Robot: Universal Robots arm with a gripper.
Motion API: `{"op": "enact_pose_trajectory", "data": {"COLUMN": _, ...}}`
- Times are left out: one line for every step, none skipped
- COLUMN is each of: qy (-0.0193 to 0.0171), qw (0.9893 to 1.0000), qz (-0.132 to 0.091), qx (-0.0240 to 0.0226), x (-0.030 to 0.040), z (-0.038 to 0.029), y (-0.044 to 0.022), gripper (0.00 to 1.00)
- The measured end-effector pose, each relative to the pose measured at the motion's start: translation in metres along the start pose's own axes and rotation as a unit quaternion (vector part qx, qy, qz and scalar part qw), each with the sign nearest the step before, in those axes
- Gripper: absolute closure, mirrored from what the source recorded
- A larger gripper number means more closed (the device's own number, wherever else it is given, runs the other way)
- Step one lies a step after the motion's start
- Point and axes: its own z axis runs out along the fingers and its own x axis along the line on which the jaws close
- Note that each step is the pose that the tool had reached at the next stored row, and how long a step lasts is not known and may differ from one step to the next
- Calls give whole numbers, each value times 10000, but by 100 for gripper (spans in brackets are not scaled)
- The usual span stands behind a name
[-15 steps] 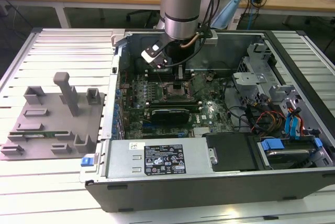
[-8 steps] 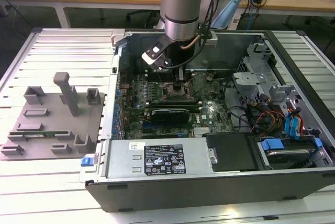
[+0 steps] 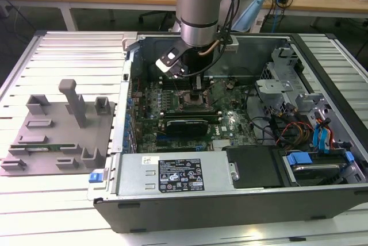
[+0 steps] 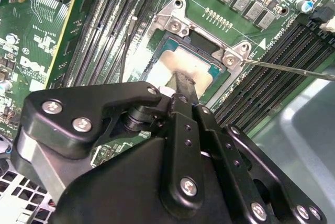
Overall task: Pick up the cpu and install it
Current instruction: 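Place the cpu into insertion slot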
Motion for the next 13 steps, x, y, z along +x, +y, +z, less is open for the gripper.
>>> {"op": "enact_pose_trajectory", "data": {"qy": 1, "qw": 10000, "qz": 0, "qx": -1, "x": 0, "z": 1, "y": 0, "gripper": 89}}
{"op": "enact_pose_trajectory", "data": {"qy": 3, "qw": 10000, "qz": 0, "qx": -2, "x": 1, "z": 5, "y": 0, "gripper": 89}}
{"op": "enact_pose_trajectory", "data": {"qy": 0, "qw": 10000, "qz": 0, "qx": 0, "x": 1, "z": 22, "y": -1, "gripper": 89}}
{"op": "enact_pose_trajectory", "data": {"qy": -1, "qw": 10000, "qz": 0, "qx": 1, "x": 1, "z": 26, "y": -1, "gripper": 89}}
{"op": "enact_pose_trajectory", "data": {"qy": -1, "qw": 10000, "qz": 0, "qx": 1, "x": 1, "z": 26, "y": -1, "gripper": 89}}
{"op": "enact_pose_trajectory", "data": {"qy": 0, "qw": 10000, "qz": 0, "qx": 0, "x": 1, "z": 28, "y": -1, "gripper": 89}}
{"op": "enact_pose_trajectory", "data": {"qy": -1, "qw": 10000, "qz": 0, "qx": 1, "x": 1, "z": 37, "y": -2, "gripper": 89}}
{"op": "enact_pose_trajectory", "data": {"qy": -4, "qw": 10000, "qz": 0, "qx": 2, "x": 1, "z": 45, "y": -2, "gripper": 89}}
{"op": "enact_pose_trajectory", "data": {"qy": -4, "qw": 10000, "qz": 0, "qx": 2, "x": 1, "z": 51, "y": -3, "gripper": 89}}
{"op": "enact_pose_trajectory", "data": {"qy": -2, "qw": 10000, "qz": 0, "qx": 1, "x": 1, "z": 57, "y": -3, "gripper": 89}}
{"op": "enact_pose_trajectory", "data": {"qy": -2, "qw": 10000, "qz": 0, "qx": 2, "x": 0, "z": 58, "y": -4, "gripper": 89}}
{"op": "enact_pose_trajectory", "data": {"qy": -1, "qw": 10000, "qz": 0, "qx": 2, "x": 0, "z": 58, "y": -4, "gripper": 89}}
{"op": "enact_pose_trajectory", "data": {"qy": -1, "qw": 10000, "qz": 0, "qx": 2, "x": 0, "z": 59, "y": -4, "gripper": 89}}
